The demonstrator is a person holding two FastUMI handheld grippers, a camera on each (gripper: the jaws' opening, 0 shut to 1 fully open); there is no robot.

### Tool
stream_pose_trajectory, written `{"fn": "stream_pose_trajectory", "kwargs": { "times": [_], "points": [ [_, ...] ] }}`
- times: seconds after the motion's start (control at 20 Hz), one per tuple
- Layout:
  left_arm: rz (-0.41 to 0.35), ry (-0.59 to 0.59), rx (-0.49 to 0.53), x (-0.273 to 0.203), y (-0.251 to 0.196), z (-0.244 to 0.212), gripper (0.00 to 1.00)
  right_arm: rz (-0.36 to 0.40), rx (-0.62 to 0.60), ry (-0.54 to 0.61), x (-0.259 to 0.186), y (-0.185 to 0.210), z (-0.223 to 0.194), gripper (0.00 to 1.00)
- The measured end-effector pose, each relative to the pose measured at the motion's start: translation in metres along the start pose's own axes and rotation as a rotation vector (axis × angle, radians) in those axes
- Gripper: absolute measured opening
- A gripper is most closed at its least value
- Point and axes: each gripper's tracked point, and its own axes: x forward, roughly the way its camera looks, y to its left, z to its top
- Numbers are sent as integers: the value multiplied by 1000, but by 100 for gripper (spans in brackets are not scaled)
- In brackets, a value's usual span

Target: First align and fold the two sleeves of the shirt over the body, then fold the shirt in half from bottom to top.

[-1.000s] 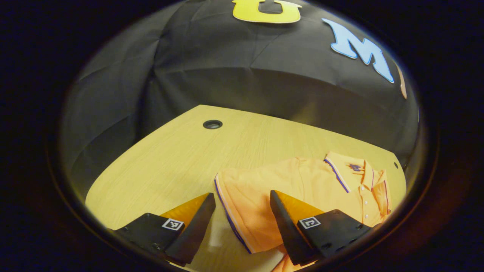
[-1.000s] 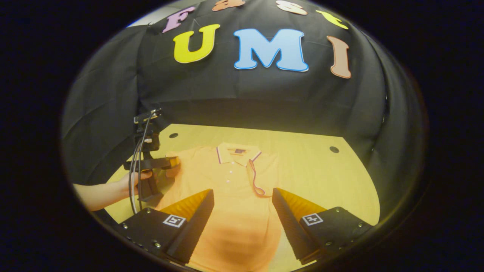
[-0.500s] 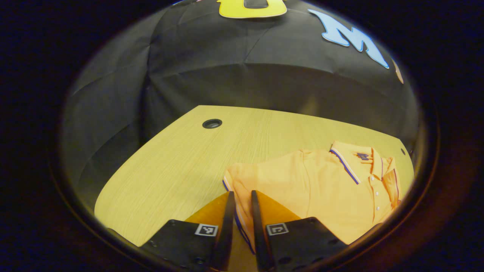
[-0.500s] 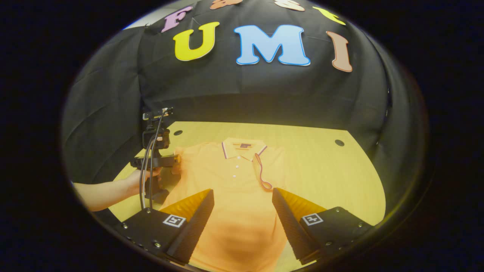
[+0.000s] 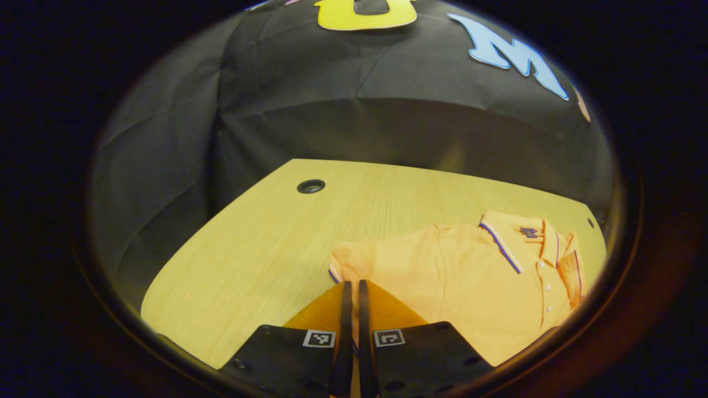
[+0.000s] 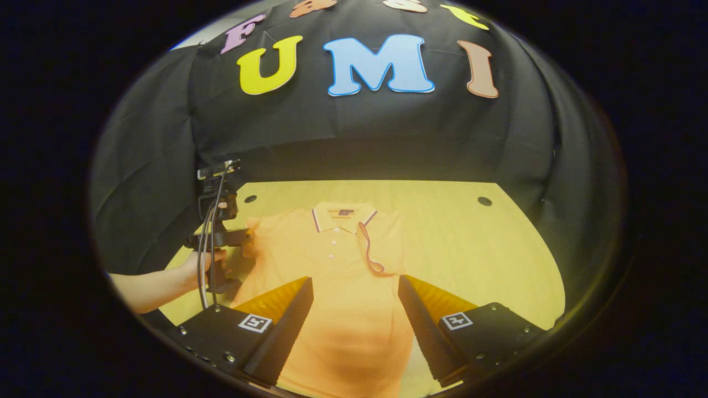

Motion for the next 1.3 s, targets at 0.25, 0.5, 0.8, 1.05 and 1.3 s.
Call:
{"fn": "stream_pose_trajectory", "kwargs": {
  "times": [0.25,0.5,0.8,1.05,1.3],
  "points": [
    [-44,-64,42,-21,-28,29,11,10,-8,13,0,1,-5,95],
    [-121,-74,137,-26,-67,38,11,6,-1,16,5,5,-6,95],
    [-213,-54,268,-18,-111,32,12,-63,14,18,26,-1,-6,96],
    [-262,-22,324,-14,-133,20,14,-90,78,-7,30,0,1,96],
    [-275,-15,351,-17,-137,13,23,-100,88,-1,25,-11,-4,95]
  ]
}}
